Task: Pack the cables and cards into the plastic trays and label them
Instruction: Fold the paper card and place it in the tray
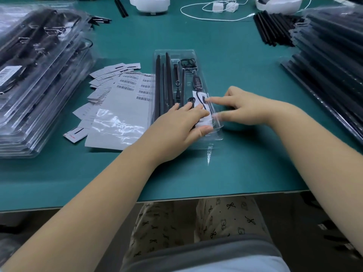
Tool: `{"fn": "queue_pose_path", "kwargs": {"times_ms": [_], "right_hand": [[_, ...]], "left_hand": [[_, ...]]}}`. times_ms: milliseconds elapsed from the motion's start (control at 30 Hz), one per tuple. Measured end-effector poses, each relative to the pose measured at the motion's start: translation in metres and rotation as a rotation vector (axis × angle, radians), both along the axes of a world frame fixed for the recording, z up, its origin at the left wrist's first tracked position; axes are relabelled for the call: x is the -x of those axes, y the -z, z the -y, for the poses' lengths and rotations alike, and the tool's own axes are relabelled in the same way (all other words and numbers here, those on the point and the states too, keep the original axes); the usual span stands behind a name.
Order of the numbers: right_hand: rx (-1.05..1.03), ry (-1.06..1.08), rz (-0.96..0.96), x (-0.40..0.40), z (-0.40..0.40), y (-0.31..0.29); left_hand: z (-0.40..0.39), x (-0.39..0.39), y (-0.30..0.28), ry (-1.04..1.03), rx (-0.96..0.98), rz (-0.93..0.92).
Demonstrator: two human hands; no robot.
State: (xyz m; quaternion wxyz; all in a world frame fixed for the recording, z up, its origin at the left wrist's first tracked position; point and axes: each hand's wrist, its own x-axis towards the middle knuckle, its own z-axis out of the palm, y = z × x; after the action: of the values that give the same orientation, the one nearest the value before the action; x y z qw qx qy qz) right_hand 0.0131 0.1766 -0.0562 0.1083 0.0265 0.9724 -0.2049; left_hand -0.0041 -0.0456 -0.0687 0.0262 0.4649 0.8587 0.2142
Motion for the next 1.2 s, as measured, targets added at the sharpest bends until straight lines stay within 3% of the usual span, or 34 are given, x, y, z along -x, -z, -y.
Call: {"fn": "queue_pose_path", "kwargs": {"times_ms": [167,267,400,567,767,1200], "right_hand": [[0.217,0.150,-0.277,0.008,0.012,0.011],[0.439,0.275,-0.303,0.008,0.020,0.016],[0.549,0.369,-0.318,0.011,0.021,0.019],[0.549,0.387,-0.308,0.009,0.016,0.017],[0.281,0.380,-0.366,0.010,0.027,0.020],[0.316,0.426,-0.419,0.013,0.033,0.020]], "left_hand": [[0.002,0.001,0.003,0.003,0.071,-0.058],[0.000,0.001,0.007,0.008,0.188,-0.180],[-0.002,0.002,0.007,0.003,0.188,-0.245],[-0.003,0.000,0.005,0.010,0.201,-0.249],[-0.002,0.000,0.005,0.008,0.212,-0.231],[0.001,0.001,0.006,-0.003,0.064,-0.117]]}}
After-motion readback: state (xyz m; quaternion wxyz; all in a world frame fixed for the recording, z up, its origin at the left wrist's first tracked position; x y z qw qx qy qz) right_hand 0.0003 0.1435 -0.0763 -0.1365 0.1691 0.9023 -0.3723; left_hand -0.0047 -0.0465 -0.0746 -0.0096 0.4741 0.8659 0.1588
